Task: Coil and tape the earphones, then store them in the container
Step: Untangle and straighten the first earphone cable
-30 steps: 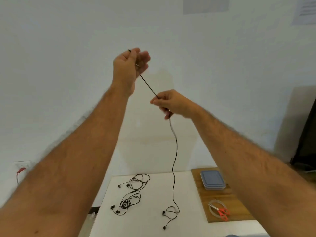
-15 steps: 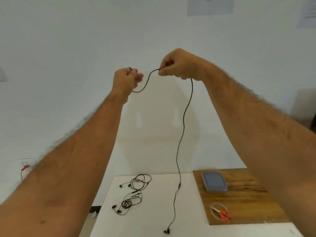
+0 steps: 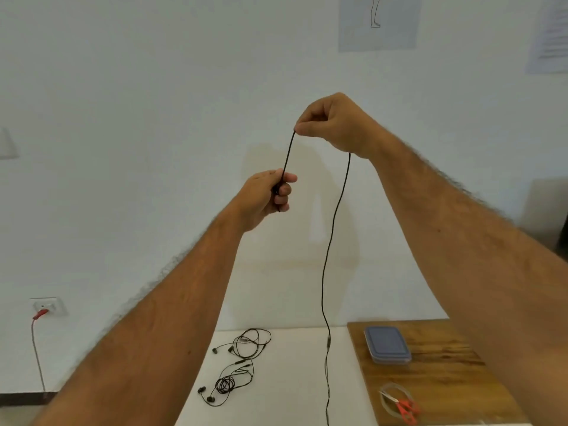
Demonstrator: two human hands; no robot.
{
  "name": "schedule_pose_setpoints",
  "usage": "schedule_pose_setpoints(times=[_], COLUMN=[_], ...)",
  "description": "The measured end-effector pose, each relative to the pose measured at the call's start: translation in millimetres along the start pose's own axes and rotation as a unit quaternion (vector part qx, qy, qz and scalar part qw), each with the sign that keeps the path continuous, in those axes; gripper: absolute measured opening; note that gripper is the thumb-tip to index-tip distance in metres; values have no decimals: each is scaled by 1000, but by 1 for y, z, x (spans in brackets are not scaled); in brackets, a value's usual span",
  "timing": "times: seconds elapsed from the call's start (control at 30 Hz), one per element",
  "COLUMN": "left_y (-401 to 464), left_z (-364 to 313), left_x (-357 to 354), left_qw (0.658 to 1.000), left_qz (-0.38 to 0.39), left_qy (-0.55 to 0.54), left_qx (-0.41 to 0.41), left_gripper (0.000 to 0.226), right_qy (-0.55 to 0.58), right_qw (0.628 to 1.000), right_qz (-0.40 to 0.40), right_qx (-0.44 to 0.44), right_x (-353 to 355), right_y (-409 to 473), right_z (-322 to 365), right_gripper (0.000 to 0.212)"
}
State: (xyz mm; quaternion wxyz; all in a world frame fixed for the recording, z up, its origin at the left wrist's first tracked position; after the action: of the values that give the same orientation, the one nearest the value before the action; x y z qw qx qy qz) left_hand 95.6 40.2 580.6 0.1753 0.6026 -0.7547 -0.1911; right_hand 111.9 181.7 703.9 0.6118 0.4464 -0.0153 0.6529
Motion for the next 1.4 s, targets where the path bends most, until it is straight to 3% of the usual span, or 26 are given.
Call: schedule_pose_setpoints(times=[0.17,0.43,0.57,0.8,1.03,1.13,1.2,1.4], left_y=[-11,-16,-8,-1,3,3,1,-10], left_z=[-4,-28,-42,-42,-38,-27,-17,-8], left_x=[-19,-44,-35,-16,2,7,4,-23], left_qw=[996,986,991,991,968,937,937,987], left_qz=[41,96,31,-42,-100,-77,-44,11], left_qy=[-76,-135,-114,-79,188,321,336,158], left_qx=[12,-12,-61,-101,-136,-114,-84,-12], left_gripper=[34,33,29,33,30,30,33,46], right_qy=[73,191,206,169,80,-11,-36,-30], right_qw=[996,975,968,962,940,958,973,997], right_qz=[-50,-64,5,160,272,233,179,50], right_qx=[-4,-95,-142,-142,-189,-170,-141,-44], right_x=[-1,-31,-64,-116,-111,-87,-70,-40], right_y=[1,-10,-23,-54,-68,-58,-48,-30], right_z=[-17,-67,-85,-72,-64,-56,-49,-35], right_gripper=[13,9,20,24,16,12,8,3])
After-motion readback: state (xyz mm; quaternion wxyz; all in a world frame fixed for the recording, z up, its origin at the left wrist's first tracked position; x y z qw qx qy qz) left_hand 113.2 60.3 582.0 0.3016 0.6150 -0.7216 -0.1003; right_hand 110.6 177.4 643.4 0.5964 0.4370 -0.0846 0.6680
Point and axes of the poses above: each hand's wrist, its own y-axis towards the middle knuckle, its own x-axis out of the back of the hand, z = x × y, the point moved 7 cm from there along y, towards the middle knuckle, and after that the axes turned 14 degrees about -x, right-handed, at the moved point
